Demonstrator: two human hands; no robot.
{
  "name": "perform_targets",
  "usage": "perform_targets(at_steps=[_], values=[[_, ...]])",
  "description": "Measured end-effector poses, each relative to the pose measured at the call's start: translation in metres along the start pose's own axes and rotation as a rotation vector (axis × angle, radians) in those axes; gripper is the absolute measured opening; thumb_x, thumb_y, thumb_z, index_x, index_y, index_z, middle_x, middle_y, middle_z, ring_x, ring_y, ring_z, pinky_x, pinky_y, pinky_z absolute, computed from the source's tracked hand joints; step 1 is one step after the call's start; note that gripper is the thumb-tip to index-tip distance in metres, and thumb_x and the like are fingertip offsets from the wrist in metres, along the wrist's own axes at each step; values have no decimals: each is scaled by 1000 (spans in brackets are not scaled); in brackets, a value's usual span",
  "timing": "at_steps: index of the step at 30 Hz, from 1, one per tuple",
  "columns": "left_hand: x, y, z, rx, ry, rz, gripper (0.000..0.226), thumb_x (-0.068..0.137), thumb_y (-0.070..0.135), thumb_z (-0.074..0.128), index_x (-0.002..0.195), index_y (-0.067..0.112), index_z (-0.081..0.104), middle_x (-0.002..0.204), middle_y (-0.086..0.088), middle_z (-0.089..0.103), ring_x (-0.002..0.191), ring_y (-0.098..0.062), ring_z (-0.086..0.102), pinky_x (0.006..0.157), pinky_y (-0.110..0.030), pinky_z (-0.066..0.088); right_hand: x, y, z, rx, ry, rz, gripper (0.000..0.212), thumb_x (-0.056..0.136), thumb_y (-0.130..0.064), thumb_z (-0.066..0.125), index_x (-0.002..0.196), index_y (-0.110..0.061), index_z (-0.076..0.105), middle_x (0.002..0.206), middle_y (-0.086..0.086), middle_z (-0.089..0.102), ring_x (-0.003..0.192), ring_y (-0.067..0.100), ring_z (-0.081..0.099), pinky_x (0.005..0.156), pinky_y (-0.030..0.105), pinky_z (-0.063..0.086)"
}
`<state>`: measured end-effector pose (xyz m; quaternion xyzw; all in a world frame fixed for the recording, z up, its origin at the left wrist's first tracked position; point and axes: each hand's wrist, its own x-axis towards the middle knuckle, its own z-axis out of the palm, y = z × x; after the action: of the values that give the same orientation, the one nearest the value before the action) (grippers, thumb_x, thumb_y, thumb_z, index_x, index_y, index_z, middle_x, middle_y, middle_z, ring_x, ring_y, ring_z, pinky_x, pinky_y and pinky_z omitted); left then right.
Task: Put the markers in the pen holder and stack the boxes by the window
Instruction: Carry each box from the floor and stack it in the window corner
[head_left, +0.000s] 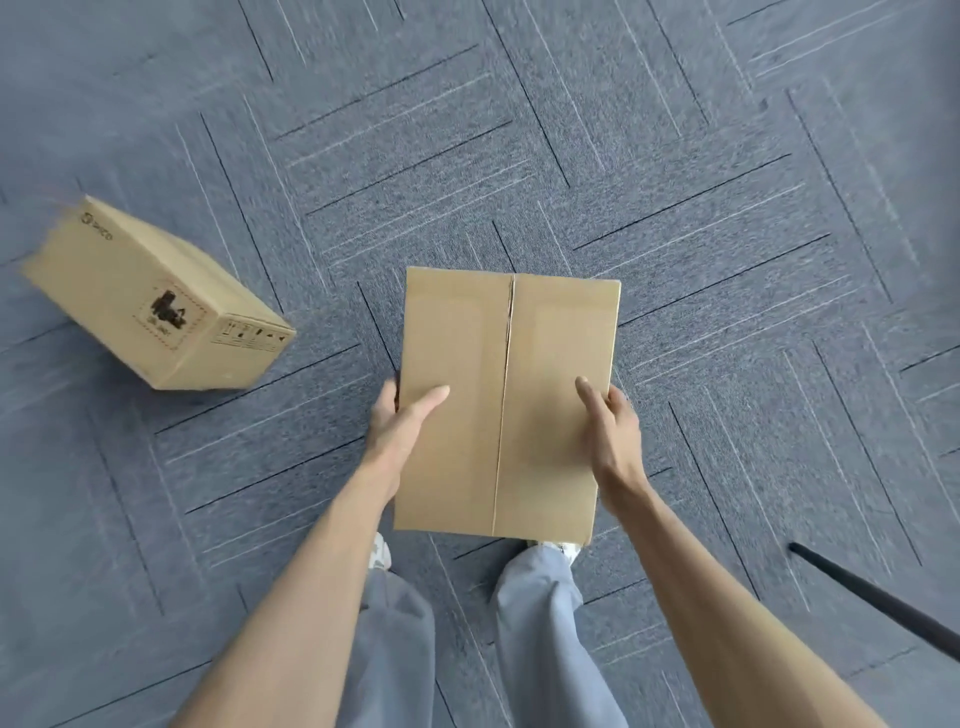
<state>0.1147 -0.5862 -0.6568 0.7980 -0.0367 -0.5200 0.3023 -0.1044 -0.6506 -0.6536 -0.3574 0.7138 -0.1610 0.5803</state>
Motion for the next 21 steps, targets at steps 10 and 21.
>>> perform_targets(at_steps=[10, 21], values=[[-156, 135, -89, 66, -35, 301, 37, 81, 36, 74, 117, 30, 68, 106, 7, 74, 103, -16, 69, 93, -37, 53, -123, -109, -39, 57, -63, -79, 33, 82, -51, 56, 62, -25, 48, 61, -11, 46, 63, 15, 42, 66, 36, 36], [-293, 209, -205, 166, -73, 430, 50, 72, 53, 76, 120, 53, 62, 131, 7, 58, 115, -5, 58, 98, -29, 46, -285, -183, -23, 210, -202, -10, 54, 67, -60, 55, 100, -17, 51, 94, -1, 49, 83, 14, 48, 79, 34, 40]])
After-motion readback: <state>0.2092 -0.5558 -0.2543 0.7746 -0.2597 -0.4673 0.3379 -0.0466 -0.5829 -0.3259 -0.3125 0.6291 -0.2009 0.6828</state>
